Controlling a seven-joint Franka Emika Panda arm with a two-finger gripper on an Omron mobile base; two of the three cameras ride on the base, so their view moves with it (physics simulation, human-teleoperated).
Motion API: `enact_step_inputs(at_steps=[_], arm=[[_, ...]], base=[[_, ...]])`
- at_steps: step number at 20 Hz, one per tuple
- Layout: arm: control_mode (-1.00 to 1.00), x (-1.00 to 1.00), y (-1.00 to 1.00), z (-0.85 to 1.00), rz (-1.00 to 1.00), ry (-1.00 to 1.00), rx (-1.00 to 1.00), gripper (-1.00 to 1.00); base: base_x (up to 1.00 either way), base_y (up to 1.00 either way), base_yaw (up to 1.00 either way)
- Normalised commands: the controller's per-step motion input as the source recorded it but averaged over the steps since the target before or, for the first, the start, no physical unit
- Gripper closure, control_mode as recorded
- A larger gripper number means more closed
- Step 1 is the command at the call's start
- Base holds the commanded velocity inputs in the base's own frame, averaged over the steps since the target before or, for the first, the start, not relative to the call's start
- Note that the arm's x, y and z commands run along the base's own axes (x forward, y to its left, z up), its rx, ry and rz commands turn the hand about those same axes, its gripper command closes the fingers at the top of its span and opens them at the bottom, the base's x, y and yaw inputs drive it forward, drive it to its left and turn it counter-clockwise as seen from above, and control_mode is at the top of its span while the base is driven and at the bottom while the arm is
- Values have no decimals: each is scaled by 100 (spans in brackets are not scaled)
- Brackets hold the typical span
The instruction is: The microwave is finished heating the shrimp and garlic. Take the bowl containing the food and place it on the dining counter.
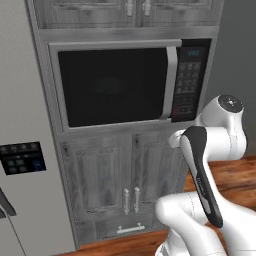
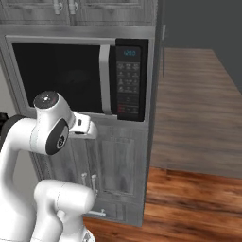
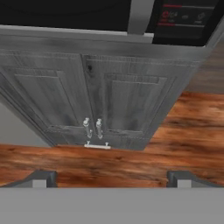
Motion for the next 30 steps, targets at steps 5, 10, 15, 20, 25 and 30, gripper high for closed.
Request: enact_step_inputs(at_steps=[5, 10, 15, 20, 25, 30], arm=[[-100, 8, -1, 13, 0, -10, 0, -100], [-100, 36, 0, 50, -1, -33, 3, -100], [-100, 50, -15, 63, -1, -36, 5, -100], [-100, 41, -15, 38, 0, -31, 2, -100], [-100, 54, -4, 3, 0, -21, 0, -100], [-100, 71, -13, 0, 0, -11, 0, -100]], base=[[0, 0, 0], [0, 0, 0], [0, 0, 0], [0, 0, 0], [0, 0, 0], [0, 0, 0]])
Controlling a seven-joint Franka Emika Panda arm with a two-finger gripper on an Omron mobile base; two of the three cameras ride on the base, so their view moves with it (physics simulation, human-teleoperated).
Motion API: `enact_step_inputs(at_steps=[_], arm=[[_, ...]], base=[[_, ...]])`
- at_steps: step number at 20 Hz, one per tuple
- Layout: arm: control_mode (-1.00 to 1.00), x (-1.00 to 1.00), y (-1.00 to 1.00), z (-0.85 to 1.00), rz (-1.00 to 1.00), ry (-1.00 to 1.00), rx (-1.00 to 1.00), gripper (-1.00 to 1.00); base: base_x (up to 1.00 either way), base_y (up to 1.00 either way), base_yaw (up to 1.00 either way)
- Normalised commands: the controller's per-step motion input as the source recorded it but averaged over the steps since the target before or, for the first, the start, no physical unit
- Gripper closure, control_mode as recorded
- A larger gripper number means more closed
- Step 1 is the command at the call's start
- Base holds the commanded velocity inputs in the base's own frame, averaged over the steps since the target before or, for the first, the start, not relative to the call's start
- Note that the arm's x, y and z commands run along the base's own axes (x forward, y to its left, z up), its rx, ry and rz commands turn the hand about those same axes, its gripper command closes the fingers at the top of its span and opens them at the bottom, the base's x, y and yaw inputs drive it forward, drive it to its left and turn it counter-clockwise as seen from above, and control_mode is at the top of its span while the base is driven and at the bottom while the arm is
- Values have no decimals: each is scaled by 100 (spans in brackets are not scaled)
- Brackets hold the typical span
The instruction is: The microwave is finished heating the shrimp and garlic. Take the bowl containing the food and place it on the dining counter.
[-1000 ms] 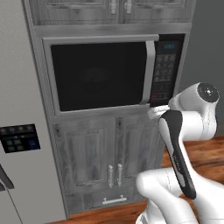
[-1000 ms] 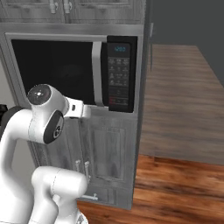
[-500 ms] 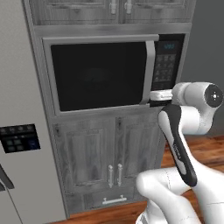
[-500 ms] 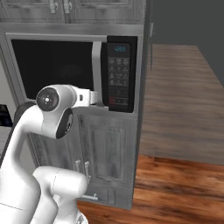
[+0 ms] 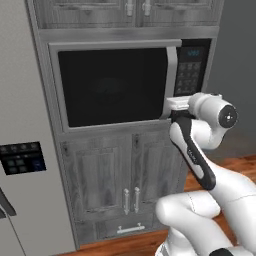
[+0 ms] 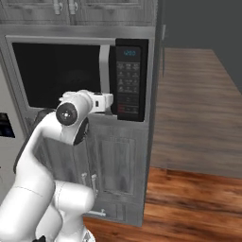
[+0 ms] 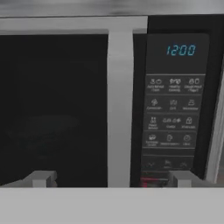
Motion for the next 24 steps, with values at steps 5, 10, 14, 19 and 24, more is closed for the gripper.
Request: enact_step_inputs(at_steps=[5, 10, 14, 19, 24], arm=[[-100, 65, -5, 4, 0, -5, 0, -100], [-100, 63, 0, 0, 0, -1, 0, -100], [-100, 60, 0, 0, 0, 2, 0, -100], [-100, 56, 0, 0, 0, 3, 0, -100], [-100, 50, -2, 0, 0, 4, 0, -100]], base=[[0, 0, 0], [0, 0, 0], [0, 0, 0], [0, 0, 0], [0, 0, 0]])
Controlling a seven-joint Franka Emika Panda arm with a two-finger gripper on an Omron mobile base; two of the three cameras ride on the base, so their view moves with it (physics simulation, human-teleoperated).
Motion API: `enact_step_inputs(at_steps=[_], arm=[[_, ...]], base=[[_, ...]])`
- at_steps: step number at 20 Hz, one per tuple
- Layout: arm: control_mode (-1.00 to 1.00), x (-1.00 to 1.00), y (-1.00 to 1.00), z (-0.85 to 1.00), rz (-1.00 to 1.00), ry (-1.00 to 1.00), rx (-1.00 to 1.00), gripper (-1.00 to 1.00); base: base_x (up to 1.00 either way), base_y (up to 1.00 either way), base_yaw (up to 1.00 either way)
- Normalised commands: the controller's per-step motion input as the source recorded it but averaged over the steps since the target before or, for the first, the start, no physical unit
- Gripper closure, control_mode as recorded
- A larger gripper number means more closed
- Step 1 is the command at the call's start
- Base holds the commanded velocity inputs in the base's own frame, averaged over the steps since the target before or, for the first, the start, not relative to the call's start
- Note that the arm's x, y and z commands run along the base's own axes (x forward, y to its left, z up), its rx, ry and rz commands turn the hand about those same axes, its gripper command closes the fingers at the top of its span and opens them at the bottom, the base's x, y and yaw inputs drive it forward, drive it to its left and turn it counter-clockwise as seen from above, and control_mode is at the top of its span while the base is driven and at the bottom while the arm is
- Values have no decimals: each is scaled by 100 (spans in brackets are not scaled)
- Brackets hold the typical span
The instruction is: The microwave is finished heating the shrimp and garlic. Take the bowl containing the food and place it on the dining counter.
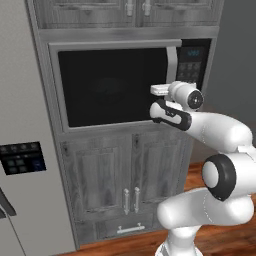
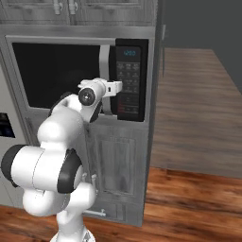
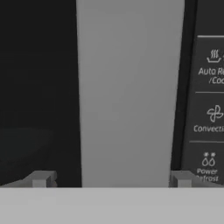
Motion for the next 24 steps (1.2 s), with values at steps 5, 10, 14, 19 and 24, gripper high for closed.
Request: enact_step_inputs(at_steps=[5, 10, 14, 19, 24], arm=[[-100, 52, 0, 0, 0, 4, 0, -100], [-100, 53, -1, 0, 0, 2, 0, -100], [-100, 11, -5, 0, 1, 0, 0, 100], [-100, 0, 0, 0, 0, 0, 0, 100], [-100, -11, 0, 0, 0, 0, 0, 100]], base=[[0, 0, 0], [0, 0, 0], [0, 0, 0], [0, 0, 0], [0, 0, 0]])
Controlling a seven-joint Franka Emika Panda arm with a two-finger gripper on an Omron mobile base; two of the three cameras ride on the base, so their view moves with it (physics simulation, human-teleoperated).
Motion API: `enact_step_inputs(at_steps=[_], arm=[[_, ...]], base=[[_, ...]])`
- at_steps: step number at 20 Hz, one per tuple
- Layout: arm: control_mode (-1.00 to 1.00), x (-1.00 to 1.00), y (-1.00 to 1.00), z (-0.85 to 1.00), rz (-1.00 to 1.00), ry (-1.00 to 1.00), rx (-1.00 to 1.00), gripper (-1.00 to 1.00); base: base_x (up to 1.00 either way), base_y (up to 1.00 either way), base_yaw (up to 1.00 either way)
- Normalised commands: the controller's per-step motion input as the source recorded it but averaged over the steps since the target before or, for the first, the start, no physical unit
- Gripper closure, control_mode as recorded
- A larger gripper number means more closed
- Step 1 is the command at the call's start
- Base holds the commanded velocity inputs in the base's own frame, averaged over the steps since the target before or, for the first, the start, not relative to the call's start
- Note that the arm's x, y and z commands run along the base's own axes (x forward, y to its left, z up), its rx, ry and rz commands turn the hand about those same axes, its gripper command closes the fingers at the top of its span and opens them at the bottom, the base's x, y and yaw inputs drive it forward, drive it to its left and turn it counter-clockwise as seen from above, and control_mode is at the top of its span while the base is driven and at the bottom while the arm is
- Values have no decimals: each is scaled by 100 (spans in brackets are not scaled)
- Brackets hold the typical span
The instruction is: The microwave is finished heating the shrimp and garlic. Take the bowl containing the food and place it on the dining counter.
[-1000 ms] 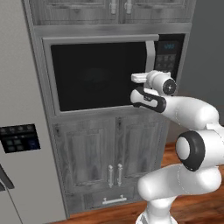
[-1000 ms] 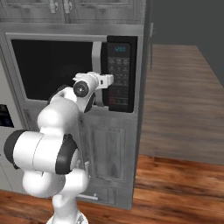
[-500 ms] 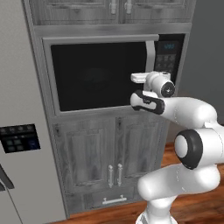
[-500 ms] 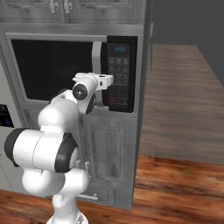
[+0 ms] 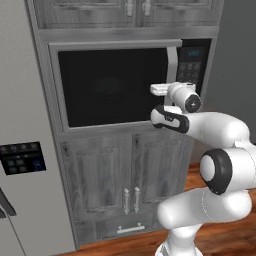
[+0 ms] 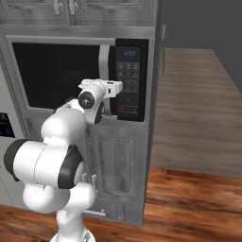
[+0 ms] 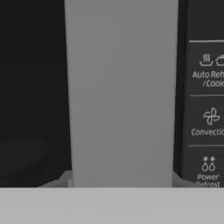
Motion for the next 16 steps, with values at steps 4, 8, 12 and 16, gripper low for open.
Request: enact_step_inputs(at_steps=[4, 8, 12, 16], arm=[[-100, -58, 0, 0, 0, 3, 0, 100], [-100, -95, 0, 11, 0, 5, 0, 100], [-100, -100, 10, 35, 0, 5, 0, 100], [-100, -100, 49, 52, 0, 10, 0, 100]], base=[[0, 0, 0], [0, 0, 0], [0, 0, 0], [0, 0, 0]])
